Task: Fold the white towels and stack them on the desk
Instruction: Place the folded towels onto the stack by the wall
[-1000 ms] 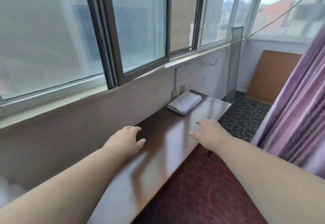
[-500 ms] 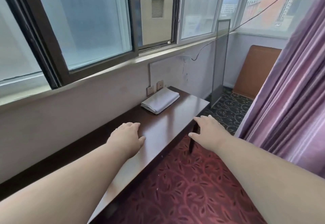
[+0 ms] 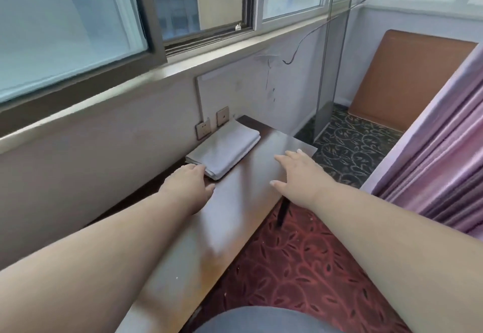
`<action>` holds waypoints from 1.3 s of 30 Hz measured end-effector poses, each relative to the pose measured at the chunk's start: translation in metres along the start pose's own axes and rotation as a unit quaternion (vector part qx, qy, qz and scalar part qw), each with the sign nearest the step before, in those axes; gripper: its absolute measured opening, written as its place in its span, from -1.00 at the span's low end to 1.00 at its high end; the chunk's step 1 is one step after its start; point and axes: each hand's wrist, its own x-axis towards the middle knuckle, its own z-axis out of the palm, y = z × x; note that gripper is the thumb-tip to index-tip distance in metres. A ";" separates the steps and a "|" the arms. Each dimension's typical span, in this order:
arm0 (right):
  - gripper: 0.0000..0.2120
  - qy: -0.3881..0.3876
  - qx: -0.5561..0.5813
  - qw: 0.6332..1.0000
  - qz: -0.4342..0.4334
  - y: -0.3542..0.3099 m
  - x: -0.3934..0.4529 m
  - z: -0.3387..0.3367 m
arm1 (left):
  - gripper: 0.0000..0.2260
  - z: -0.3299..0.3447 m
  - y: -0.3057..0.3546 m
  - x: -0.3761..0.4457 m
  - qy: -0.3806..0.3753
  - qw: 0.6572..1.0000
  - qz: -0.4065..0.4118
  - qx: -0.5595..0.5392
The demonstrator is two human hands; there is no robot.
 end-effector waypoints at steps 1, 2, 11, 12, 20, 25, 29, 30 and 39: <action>-0.28 -0.005 0.002 1.000 0.002 0.005 0.014 0.002 | -0.46 0.000 0.002 0.016 -0.003 1.000 0.000 0.000; -0.28 -0.009 0.003 1.000 0.002 0.011 0.029 0.005 | -0.46 0.000 0.003 0.031 -0.004 1.000 -0.002 0.000; -0.29 -0.093 -0.006 0.995 -0.036 0.050 0.188 0.054 | -0.49 0.039 -0.004 0.131 -0.039 0.998 -0.037 0.025; -0.29 -0.102 -0.012 0.993 -0.055 0.052 0.208 0.060 | -0.48 0.045 -0.003 0.141 -0.044 0.998 -0.046 0.027; -0.31 -0.183 -0.023 0.956 -0.227 0.057 0.360 0.086 | -0.44 0.085 0.024 0.235 -0.093 0.982 -0.163 0.025; -0.30 -0.231 -0.052 0.922 -0.306 0.061 0.418 0.108 | -0.38 0.116 0.047 0.281 -0.125 0.970 -0.211 -0.001; -0.28 -0.252 -0.069 0.906 -0.332 0.059 0.450 0.141 | -0.43 0.139 0.050 0.320 -0.145 0.967 -0.206 -0.032; -0.27 -0.256 -0.076 0.904 -0.334 0.058 0.458 0.150 | -0.43 0.145 0.049 0.330 -0.149 0.967 -0.201 -0.039; -0.15 -0.259 -0.152 0.879 -0.370 0.088 0.477 0.202 | -0.32 0.189 0.007 0.366 -0.216 0.935 -0.274 -0.055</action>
